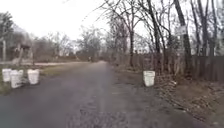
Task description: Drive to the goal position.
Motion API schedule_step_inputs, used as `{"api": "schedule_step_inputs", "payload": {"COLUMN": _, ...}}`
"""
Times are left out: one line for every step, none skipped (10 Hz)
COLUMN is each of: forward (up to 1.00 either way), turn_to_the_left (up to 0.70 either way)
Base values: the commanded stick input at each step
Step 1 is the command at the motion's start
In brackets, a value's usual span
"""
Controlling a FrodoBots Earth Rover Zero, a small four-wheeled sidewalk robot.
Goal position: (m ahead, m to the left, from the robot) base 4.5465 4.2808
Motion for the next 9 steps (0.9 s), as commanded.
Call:
{"api": "schedule_step_inputs", "payload": {"forward": 1.00, "turn_to_the_left": 0.00}}
{"api": "schedule_step_inputs", "payload": {"forward": 1.00, "turn_to_the_left": 0.00}}
{"api": "schedule_step_inputs", "payload": {"forward": 1.00, "turn_to_the_left": 0.00}}
{"api": "schedule_step_inputs", "payload": {"forward": 1.00, "turn_to_the_left": 0.00}}
{"api": "schedule_step_inputs", "payload": {"forward": 1.00, "turn_to_the_left": 0.00}}
{"api": "schedule_step_inputs", "payload": {"forward": 1.00, "turn_to_the_left": 0.00}}
{"api": "schedule_step_inputs", "payload": {"forward": 1.00, "turn_to_the_left": 0.00}}
{"api": "schedule_step_inputs", "payload": {"forward": 1.00, "turn_to_the_left": 0.40}}
{"api": "schedule_step_inputs", "payload": {"forward": 1.00, "turn_to_the_left": 0.40}}
